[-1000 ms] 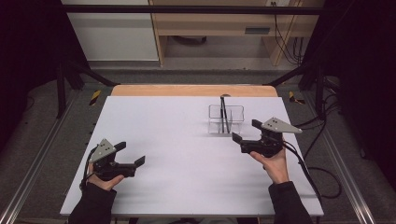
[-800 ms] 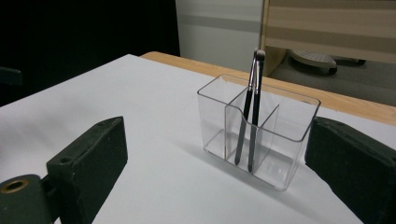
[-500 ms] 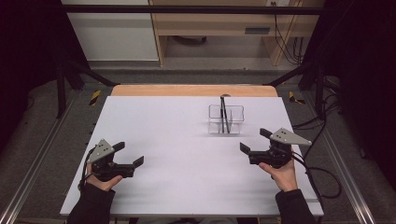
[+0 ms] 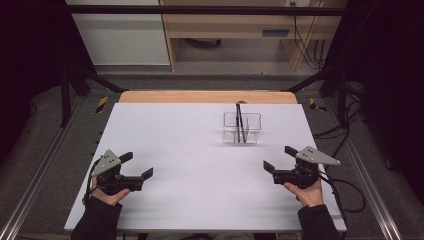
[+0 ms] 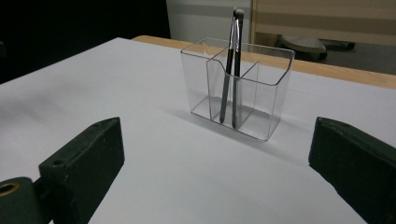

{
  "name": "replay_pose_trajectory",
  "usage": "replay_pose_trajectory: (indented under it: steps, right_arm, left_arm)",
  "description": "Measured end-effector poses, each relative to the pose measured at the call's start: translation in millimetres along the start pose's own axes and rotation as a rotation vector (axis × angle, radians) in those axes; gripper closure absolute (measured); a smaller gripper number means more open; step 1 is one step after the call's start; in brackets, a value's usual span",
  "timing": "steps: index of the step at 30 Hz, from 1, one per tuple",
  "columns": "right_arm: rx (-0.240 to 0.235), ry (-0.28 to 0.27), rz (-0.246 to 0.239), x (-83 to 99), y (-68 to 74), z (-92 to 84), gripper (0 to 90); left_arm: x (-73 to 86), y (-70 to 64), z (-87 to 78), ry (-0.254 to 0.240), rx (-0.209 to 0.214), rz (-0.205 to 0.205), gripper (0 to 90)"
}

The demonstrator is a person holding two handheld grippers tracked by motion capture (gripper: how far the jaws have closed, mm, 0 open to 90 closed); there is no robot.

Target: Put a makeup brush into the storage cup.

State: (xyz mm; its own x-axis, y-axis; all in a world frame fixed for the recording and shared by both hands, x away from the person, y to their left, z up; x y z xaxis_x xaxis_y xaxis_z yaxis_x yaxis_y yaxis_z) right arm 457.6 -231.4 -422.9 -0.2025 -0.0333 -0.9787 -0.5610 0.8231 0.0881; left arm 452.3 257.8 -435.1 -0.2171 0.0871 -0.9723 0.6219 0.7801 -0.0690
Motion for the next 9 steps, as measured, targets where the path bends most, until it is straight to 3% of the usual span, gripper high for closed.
replay_pose_trajectory:
  steps: [9]
  right_arm:
    - [-0.002, -0.007, 0.003, -0.4, 0.9, -1.3, 3.5]
  left_arm:
    - [-0.5, -0.8, -0.7, -0.009, 0.005, 0.003, 2.7]
Point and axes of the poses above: each handheld gripper's, and its own axes: z roughly forward along the jaws, x roughly out of its underside, y roughly to its left, the point moved 3 cm from there along z, roughly forward along the jaws, and after that the axes turned 9 degrees about -y, right-handed, at the moved point
